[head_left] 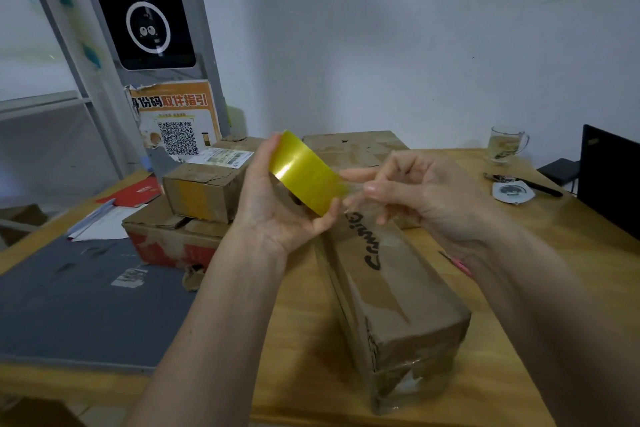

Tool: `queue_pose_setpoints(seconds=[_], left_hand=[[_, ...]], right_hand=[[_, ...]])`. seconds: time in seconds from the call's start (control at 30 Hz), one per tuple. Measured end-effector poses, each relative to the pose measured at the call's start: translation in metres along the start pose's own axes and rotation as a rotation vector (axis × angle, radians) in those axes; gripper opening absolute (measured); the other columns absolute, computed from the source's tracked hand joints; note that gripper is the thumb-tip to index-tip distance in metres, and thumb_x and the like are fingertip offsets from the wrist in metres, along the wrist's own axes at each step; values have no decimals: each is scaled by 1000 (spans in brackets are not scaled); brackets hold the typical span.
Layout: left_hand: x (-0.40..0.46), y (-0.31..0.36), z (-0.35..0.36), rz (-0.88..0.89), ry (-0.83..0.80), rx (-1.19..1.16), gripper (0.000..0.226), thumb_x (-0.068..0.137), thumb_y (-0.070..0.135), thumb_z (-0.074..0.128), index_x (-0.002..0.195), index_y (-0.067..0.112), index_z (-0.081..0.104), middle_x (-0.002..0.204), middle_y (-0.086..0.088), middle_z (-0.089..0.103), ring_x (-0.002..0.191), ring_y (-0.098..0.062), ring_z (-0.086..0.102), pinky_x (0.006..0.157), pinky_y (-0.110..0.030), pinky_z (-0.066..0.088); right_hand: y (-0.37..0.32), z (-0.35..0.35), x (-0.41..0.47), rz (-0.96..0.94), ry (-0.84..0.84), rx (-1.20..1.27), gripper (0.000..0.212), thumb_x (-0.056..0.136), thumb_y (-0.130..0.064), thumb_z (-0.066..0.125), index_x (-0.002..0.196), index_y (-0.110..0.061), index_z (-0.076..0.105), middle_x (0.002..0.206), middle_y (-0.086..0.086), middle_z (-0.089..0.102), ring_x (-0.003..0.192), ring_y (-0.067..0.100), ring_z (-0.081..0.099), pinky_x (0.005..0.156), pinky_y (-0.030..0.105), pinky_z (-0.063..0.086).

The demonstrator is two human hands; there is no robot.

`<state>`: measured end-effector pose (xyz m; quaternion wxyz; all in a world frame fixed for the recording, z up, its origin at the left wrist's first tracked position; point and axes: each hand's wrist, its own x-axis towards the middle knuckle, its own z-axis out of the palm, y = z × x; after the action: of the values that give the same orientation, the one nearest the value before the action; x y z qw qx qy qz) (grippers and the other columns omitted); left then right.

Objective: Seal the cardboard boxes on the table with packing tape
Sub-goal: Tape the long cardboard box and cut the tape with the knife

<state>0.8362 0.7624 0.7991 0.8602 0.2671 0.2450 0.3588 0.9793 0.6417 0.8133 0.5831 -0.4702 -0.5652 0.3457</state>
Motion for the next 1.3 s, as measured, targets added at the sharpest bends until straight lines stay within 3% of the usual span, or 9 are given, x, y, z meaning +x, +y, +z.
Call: queue_pose_setpoints(seconds=[0.1,0.33,0.5,0.67,0.77,0.87,1.0,1.1,1.3], left_hand=[[1,-2,-3,-55,-36,7,74,69,63,76,126,18,61,128,-22,60,101,-46,65,75,-56,55],[4,3,-12,-165,-101,-76,79,76,71,61,126,11,61,128,-26,60,108,-45,62,66,-47,58],[11,-4,-12,-150,-83,-34,73,83,67,60,129,10,58,130,-27,57,107,-52,61,87,-65,51],[21,-12,3,199,117,319,50,99,46,53,126,5,59,127,-25,62,112,-37,63,95,-58,50],[10,-27,13,756,354,750,48,99,32,57,140,10,49,145,-9,50,131,-20,49,111,-38,40],[-4,-51,14,1352,140,1053,47,89,25,59,132,8,52,129,-3,52,122,-11,48,104,-19,38],[-1,-55,21,1372,97,1286,60,76,12,78,129,4,53,118,-2,53,110,-12,51,94,-14,42],[-2,-50,32,1367,84,1332,54,79,6,77,128,6,55,119,-8,54,110,-20,57,95,-31,51],[-2,-39,36,1283,-50,1449,55,80,-3,73,130,10,55,117,-1,55,111,-17,59,95,-41,53]], right_hand=[[-6,-4,3,-26,-23,-32,20,72,-11,69,69,0,53,103,16,73,95,20,70,64,21,54],[-1,-12,-3,50,-152,8,16,81,-17,58,81,-4,50,73,-2,72,60,8,59,62,19,50],[0,-12,0,-23,-94,161,11,84,-15,59,78,-8,53,112,17,70,99,20,69,71,21,54],[-5,-9,4,19,-49,298,11,83,-17,60,75,-12,55,110,27,67,106,39,65,71,24,55],[-9,-5,10,49,84,368,10,80,-17,60,75,-11,56,107,28,68,103,36,67,71,23,56],[-12,-2,16,71,159,406,11,80,-16,62,77,-9,54,103,26,69,92,30,70,72,24,56],[-18,2,20,64,231,378,18,89,-4,59,72,-4,56,93,24,69,100,36,66,84,29,55],[-23,0,18,29,279,408,13,90,0,58,77,2,56,85,23,66,97,34,67,90,33,55],[-33,-8,5,119,334,374,14,92,-6,58,90,8,58,108,36,61,101,37,67,79,30,59]])
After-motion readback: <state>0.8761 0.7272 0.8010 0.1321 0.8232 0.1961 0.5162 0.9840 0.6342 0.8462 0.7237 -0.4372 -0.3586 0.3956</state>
